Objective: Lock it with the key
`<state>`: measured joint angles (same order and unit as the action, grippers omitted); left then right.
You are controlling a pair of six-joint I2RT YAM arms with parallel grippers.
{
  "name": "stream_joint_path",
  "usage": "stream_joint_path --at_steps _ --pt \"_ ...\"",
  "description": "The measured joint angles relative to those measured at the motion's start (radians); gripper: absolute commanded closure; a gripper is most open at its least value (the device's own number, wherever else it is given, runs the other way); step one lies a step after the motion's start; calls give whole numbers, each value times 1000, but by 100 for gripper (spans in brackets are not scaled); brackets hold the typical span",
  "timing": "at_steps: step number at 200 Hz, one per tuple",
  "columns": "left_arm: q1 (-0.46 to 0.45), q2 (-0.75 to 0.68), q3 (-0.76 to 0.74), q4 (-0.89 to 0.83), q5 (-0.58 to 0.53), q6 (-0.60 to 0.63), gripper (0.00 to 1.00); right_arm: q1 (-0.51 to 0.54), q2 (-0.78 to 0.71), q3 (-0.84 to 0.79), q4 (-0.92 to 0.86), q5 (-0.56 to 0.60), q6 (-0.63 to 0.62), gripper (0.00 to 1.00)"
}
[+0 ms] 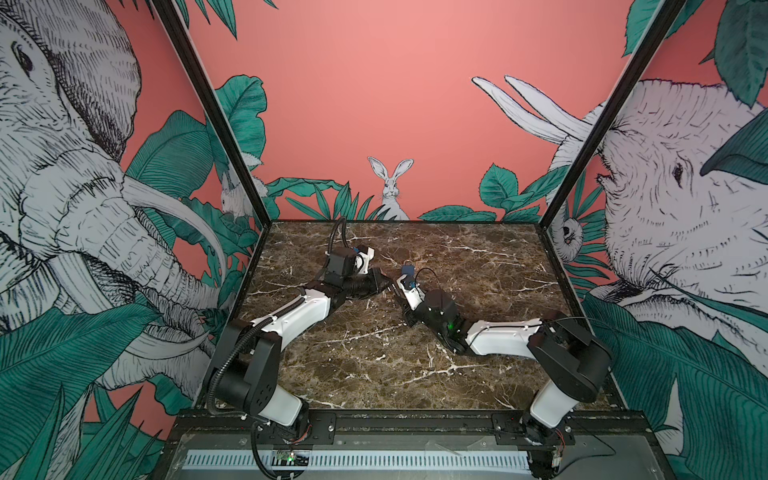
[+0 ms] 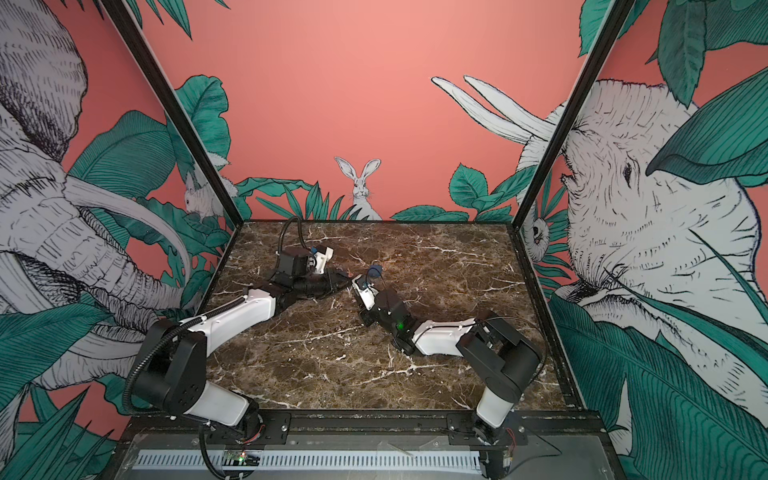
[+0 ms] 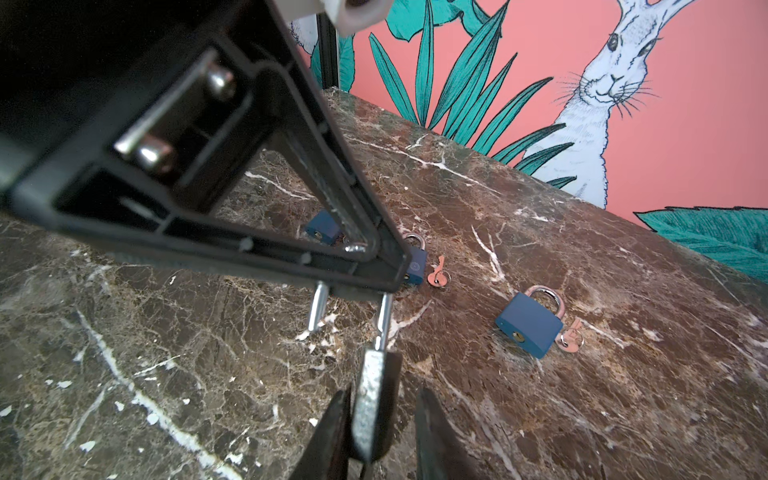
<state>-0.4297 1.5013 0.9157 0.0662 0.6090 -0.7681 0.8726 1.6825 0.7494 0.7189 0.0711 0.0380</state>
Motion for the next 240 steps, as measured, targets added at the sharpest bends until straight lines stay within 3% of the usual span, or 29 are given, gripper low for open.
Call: stream_joint_path --at_steps 95,131,194,240 --pt "0 0 0 0 0 0 100 0 0 9 -22 -3 17 88" --pt "0 0 0 6 5 2 100 -18 -19 35 -95 -66 73 93" --pt "-2 -9 -23 179 62 35 100 -179 -103 79 -224 -441 414 95" --pt "-2 -12 -34 303 92 43 100 -264 -117 55 -101 -673 740 98"
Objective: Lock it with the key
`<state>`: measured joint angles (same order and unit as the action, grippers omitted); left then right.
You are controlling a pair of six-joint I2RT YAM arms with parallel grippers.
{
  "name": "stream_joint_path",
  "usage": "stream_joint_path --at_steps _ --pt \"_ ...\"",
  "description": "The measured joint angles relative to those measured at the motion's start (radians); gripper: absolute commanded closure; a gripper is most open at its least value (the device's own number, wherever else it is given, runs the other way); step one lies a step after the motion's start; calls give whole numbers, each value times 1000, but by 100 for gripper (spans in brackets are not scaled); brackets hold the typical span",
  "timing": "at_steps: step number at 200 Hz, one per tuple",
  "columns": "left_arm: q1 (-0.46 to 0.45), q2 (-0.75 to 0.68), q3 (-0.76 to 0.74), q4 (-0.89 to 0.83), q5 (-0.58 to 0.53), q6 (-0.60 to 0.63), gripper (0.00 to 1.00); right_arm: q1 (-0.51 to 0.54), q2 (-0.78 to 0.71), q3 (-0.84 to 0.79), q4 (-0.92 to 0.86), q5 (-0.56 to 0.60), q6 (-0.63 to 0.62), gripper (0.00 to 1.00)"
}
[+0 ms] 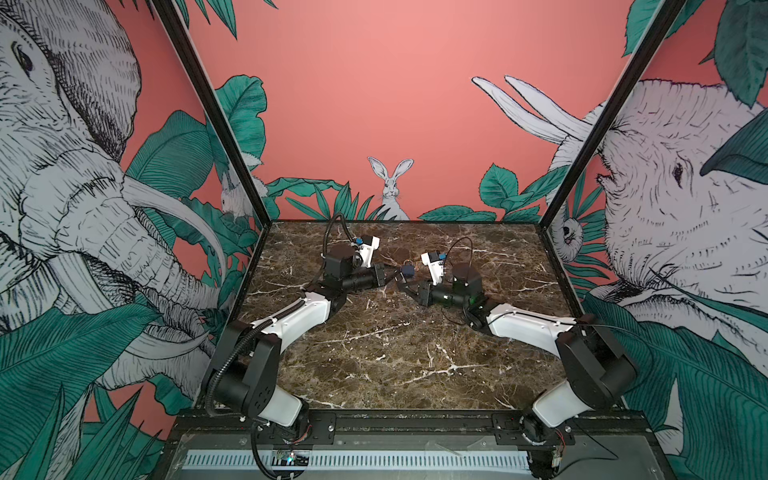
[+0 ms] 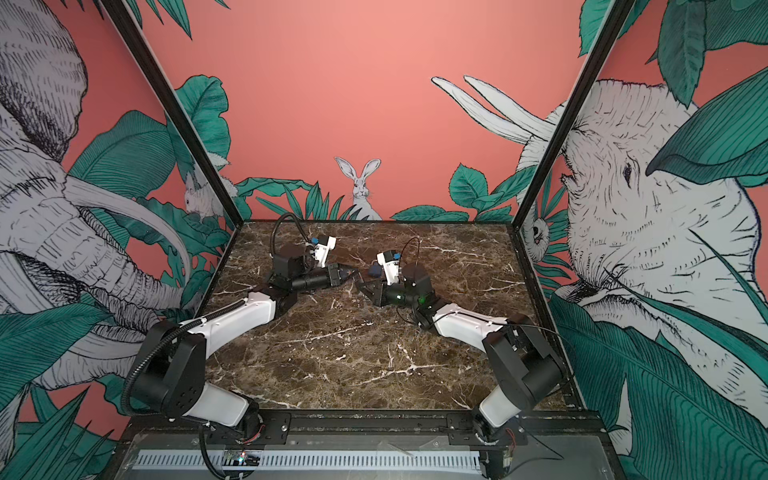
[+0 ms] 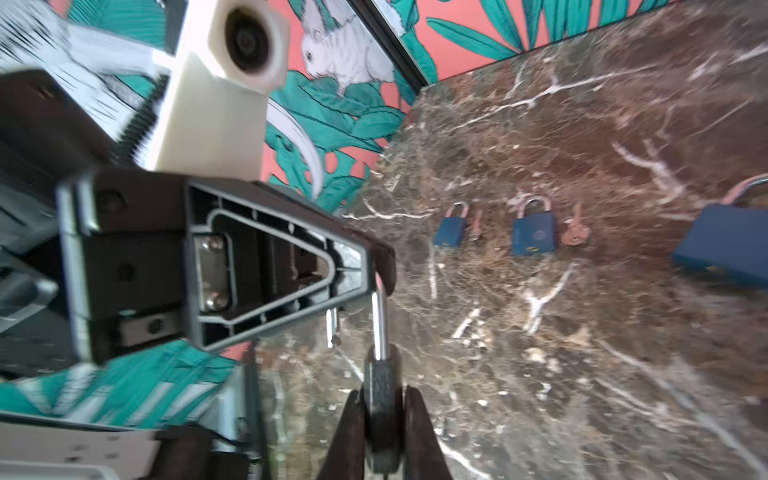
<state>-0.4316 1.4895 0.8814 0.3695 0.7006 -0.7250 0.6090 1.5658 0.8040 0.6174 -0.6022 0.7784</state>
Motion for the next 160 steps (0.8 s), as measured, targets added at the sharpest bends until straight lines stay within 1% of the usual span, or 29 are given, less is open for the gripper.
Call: stream_joint_path --at_steps 21,42,75,129,160 --pt "0 -1 -3 47 6 3 100 -21 6 -6 69 -66 135 98" --pt "1 -1 -16 95 14 3 100 -31 8 -6 97 -108 224 98" --pt "2 -1 -22 126 21 2 100 -43 13 -6 130 -151 307 99" --pt "12 2 -29 153 26 9 100 -81 50 -6 250 -203 447 100" --pt "19 3 -35 153 29 19 100 -98 76 -5 307 -228 494 100"
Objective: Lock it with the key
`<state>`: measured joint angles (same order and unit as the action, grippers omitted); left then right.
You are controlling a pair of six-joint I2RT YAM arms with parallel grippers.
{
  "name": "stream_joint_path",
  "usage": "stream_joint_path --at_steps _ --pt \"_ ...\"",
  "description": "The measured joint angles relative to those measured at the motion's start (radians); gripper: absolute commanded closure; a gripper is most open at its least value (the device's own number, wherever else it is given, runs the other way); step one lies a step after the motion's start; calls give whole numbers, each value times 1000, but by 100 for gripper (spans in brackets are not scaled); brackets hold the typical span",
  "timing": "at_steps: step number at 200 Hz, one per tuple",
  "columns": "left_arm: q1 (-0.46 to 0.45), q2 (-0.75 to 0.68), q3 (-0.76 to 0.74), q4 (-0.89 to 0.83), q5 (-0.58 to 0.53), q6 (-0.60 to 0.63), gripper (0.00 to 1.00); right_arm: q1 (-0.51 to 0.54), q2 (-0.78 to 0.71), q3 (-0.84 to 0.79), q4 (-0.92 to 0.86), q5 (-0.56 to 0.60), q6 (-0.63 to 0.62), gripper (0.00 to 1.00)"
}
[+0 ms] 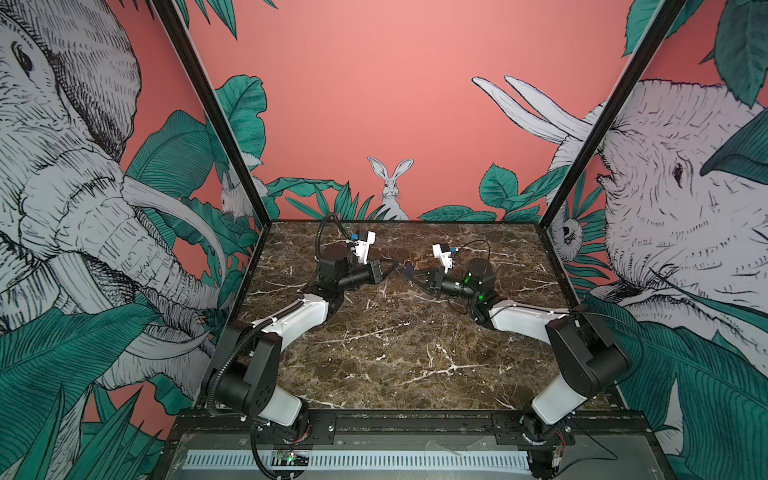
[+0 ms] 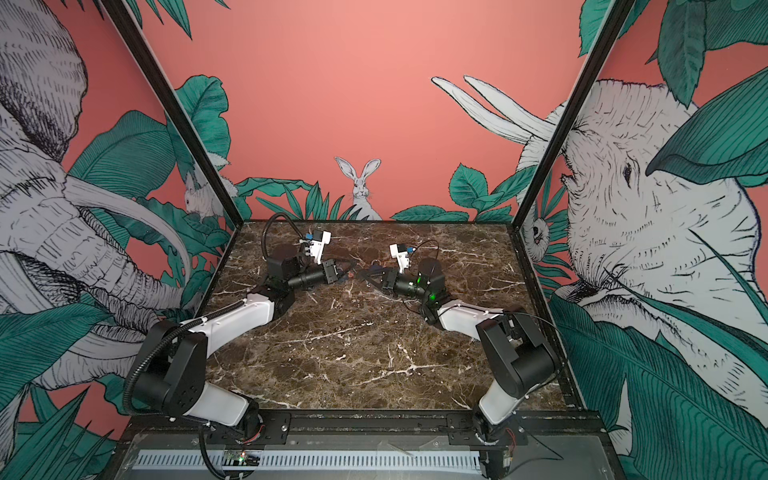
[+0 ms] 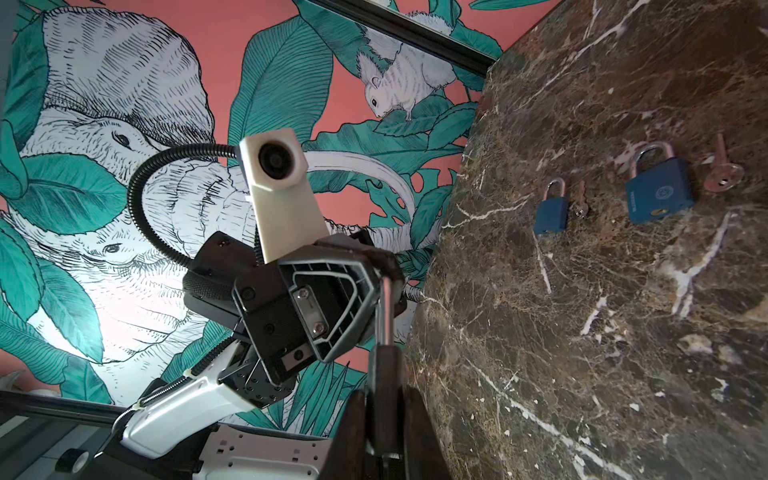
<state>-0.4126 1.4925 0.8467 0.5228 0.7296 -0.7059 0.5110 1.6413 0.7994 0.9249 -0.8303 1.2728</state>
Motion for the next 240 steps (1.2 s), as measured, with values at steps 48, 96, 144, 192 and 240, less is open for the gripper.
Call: stream_joint_path --at_steps 48,96,144,192,240 --pt "7 1 -4 16 13 -3 100 -6 11 21 -1 -22 3 100" --pt "11 28 -2 41 31 -42 100 -9 24 26 -9 -26 -21 100" --pt "16 41 -2 47 41 -78 100 -9 31 31 -27 -28 -66 100" --pt "22 41 -2 43 29 -74 100 -9 62 50 -5 -38 -54 100" --pt "18 34 -2 22 12 -49 100 -9 77 50 29 -39 -7 100"
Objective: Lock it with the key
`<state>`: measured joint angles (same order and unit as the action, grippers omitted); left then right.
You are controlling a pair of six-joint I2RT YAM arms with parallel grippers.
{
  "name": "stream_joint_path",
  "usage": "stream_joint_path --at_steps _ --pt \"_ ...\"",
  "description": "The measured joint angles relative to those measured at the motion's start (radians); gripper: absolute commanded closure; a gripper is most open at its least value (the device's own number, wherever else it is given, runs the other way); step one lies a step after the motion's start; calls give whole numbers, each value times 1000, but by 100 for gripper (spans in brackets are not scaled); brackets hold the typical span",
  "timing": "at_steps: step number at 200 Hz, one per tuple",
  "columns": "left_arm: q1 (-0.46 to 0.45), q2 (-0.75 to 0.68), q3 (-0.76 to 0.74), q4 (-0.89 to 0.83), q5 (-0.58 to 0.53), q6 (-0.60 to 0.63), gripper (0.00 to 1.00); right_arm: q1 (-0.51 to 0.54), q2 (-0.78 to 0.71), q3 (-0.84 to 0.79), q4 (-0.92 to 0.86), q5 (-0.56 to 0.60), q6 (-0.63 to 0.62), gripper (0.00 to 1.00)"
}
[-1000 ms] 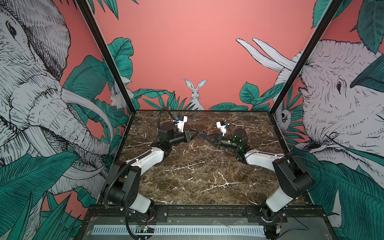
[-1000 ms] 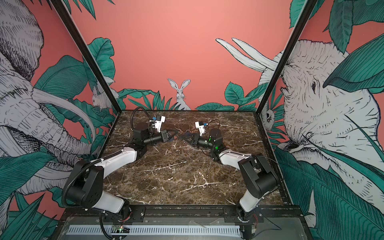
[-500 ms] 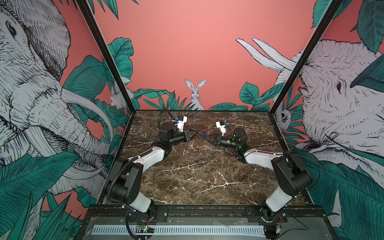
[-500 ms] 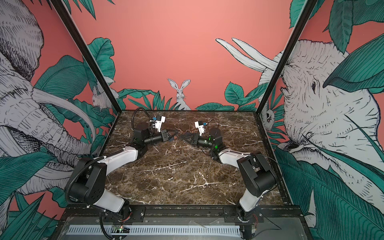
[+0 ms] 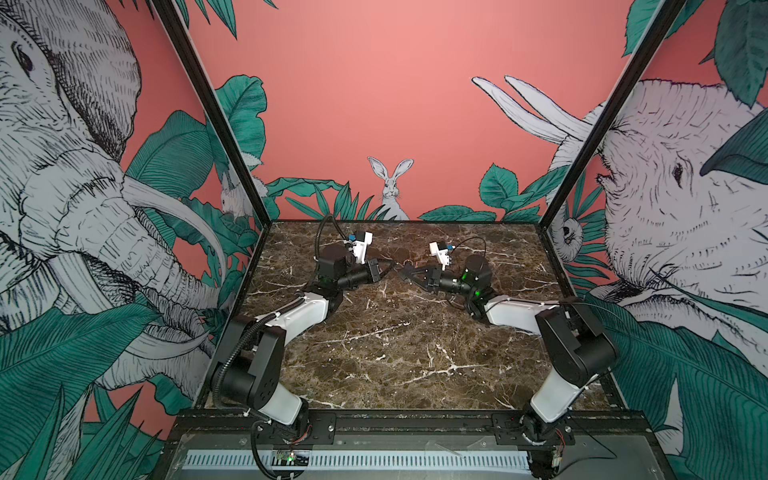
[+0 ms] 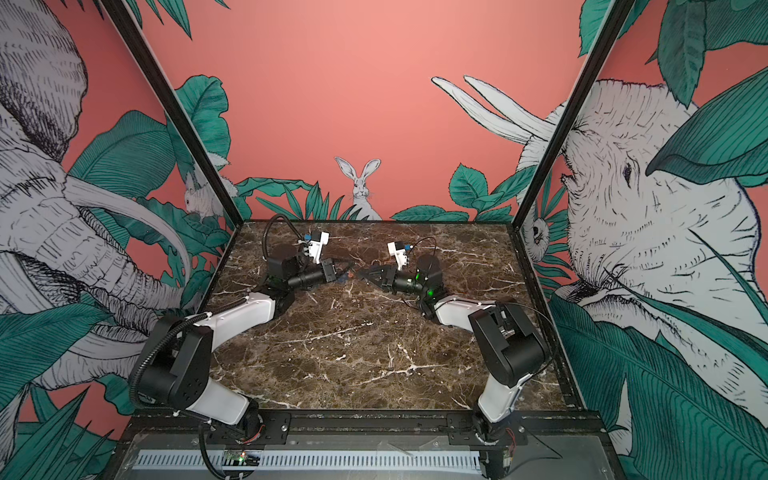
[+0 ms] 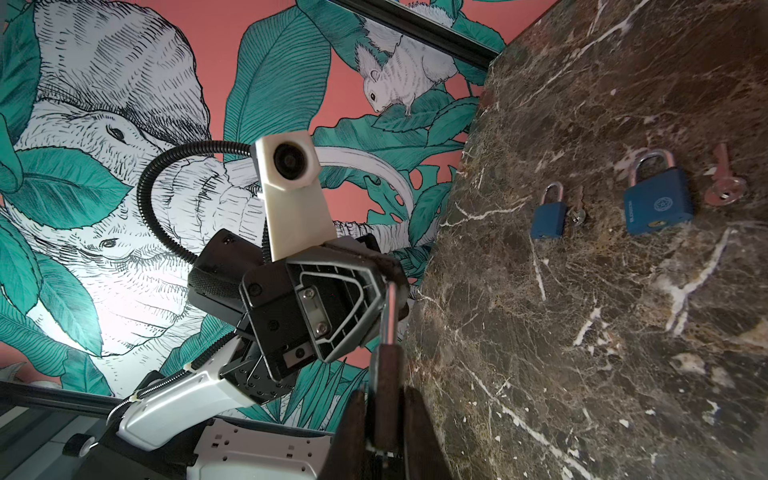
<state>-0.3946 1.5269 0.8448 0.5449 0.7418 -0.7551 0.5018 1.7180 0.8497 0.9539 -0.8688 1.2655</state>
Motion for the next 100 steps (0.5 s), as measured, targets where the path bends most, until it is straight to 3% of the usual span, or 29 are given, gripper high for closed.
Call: stream_joint_path --at_steps 100 --pt "-13 -24 2 -23 -60 15 100 -1 34 44 7 -9 4 100"
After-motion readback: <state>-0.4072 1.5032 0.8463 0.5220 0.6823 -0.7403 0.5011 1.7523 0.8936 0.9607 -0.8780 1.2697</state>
